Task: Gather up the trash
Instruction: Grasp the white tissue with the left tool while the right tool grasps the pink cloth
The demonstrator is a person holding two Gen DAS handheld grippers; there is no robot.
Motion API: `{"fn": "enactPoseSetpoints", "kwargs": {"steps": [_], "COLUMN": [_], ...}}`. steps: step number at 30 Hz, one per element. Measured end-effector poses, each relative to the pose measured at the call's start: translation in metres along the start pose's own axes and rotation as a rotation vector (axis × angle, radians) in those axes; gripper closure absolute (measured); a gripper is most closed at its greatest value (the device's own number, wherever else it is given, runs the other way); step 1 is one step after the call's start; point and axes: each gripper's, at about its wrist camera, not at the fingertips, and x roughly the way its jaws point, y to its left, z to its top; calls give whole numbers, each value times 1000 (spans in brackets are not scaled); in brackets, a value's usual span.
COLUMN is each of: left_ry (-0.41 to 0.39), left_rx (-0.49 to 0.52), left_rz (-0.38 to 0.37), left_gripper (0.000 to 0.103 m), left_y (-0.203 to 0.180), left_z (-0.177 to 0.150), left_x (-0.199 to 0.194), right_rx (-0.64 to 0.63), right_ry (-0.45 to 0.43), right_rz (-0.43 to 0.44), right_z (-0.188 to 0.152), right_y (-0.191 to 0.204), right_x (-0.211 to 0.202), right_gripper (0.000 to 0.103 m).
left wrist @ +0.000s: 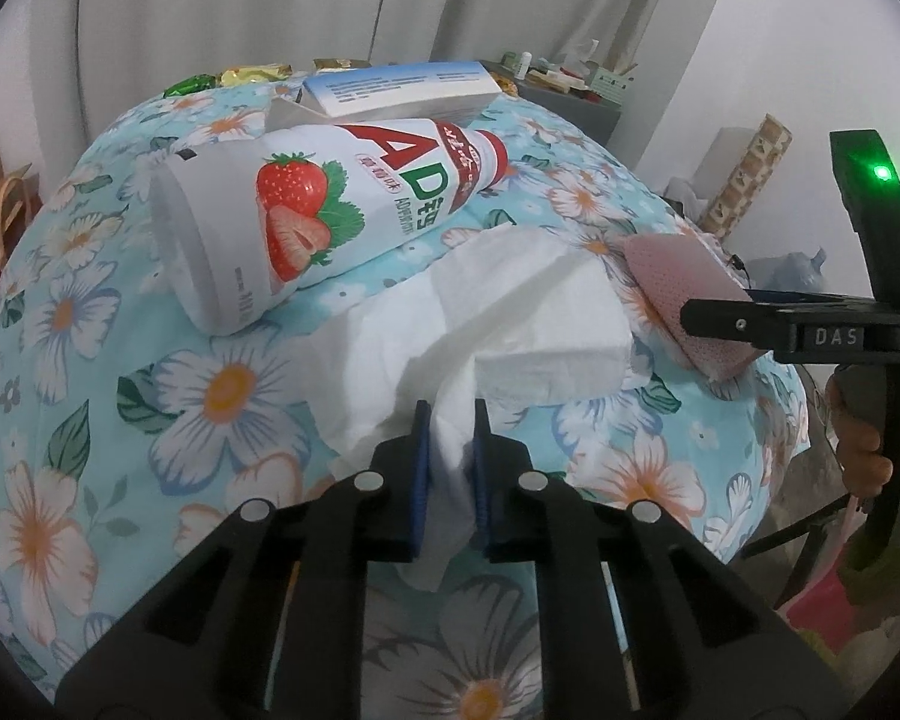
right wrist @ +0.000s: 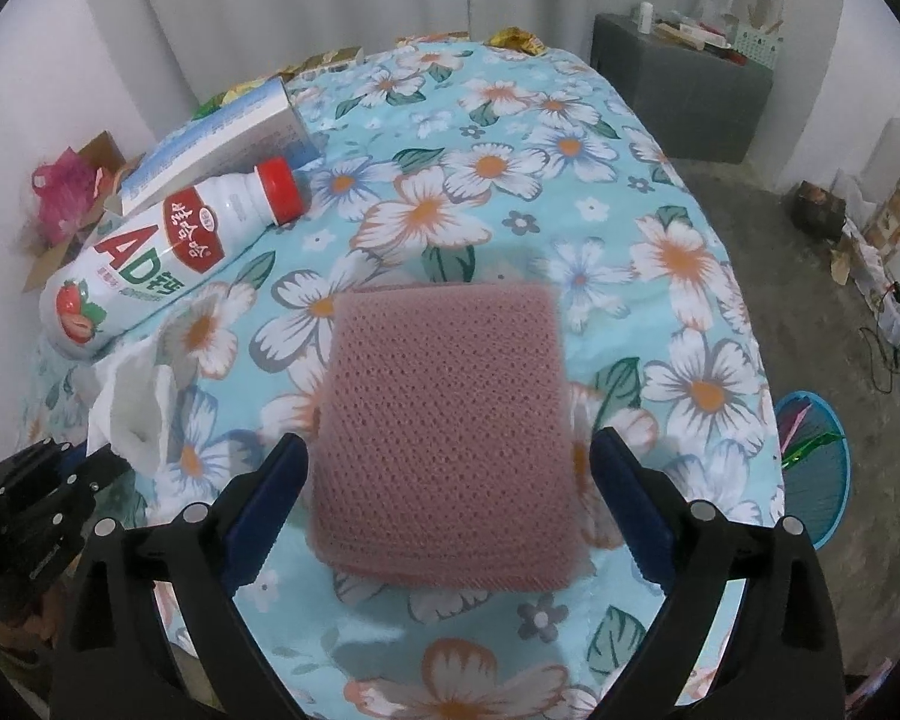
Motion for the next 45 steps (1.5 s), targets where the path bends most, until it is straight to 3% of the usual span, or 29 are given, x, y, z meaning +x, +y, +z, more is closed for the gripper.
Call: {"fn": "enactPoseSetpoints", "kwargs": {"steps": [7,11,15,45], "left_ry": [-2,-3,-5,-30], "left_rx": [0,-3,-5,-11], "left_rz": [6,5,4,15], "left_gripper": [93,93,93,99], "left_y": [0,1,1,0], "left_z": [0,0,0,3], "left_x": [0,0,0,-9], "right_rx": [-54,-36,-34,57], "right_ry": [0,-7,-5,-94], "right_rz": [-60,-44,-29,83], "right_z": [-1,0,-1,3], "right_y": [9,5,5,-13], "right_x": [8,7,6,-29], "right_gripper": [11,11,22,25]}}
